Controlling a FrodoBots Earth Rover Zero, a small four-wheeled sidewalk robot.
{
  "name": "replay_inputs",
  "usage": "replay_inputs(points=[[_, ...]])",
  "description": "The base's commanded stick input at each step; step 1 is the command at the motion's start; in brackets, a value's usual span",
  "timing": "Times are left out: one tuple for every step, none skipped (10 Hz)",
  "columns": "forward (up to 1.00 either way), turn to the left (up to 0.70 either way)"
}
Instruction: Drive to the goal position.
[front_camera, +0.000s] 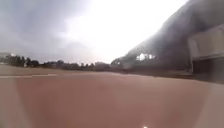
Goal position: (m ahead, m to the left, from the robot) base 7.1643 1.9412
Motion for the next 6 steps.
replay_inputs(points=[[0.7, 0.0], [0.7, 0.0], [0.7, 0.0], [0.7, 0.0], [0.7, 0.0], [0.7, 0.0]])
